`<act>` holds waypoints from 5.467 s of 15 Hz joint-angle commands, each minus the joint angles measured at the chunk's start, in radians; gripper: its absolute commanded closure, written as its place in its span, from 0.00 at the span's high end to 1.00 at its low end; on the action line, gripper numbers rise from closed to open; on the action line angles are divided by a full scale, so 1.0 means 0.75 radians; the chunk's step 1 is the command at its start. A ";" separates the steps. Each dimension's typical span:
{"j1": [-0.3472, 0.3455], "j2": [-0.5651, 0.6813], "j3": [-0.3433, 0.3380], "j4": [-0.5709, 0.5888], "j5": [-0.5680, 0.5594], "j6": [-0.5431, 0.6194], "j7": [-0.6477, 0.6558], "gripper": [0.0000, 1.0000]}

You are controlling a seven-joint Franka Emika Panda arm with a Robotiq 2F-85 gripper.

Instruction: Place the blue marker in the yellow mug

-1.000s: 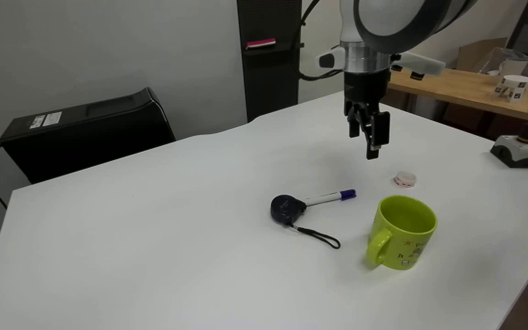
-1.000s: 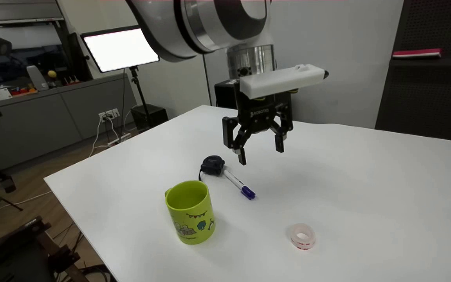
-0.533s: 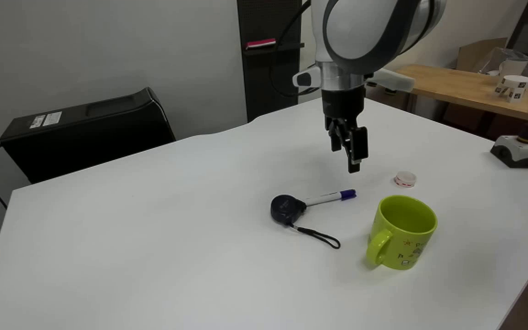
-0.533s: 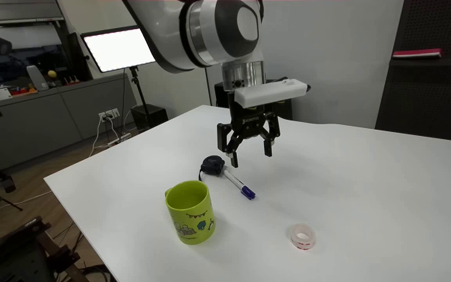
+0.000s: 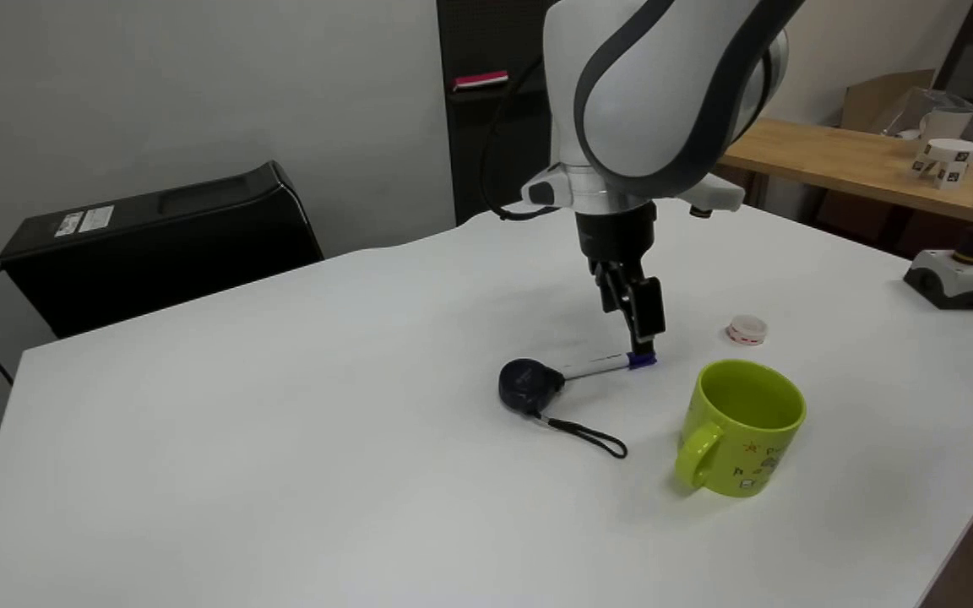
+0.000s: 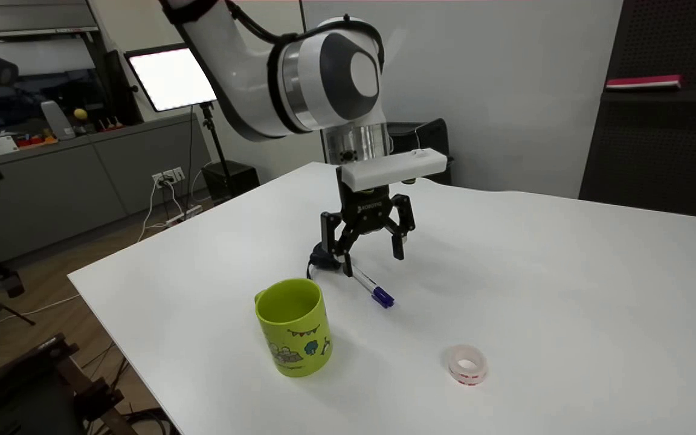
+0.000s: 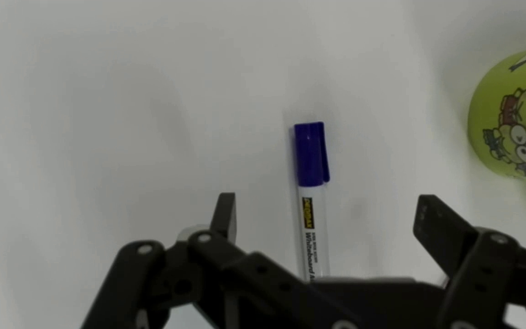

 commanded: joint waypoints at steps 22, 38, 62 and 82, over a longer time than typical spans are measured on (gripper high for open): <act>0.070 0.002 -0.058 -0.173 -0.272 0.257 0.482 1.00; -0.113 0.043 0.016 -0.107 -0.167 0.213 0.118 1.00; 0.008 0.164 -0.009 0.156 -0.128 0.057 0.223 0.28; -0.038 -0.224 -0.003 0.103 0.052 -0.670 0.521 0.05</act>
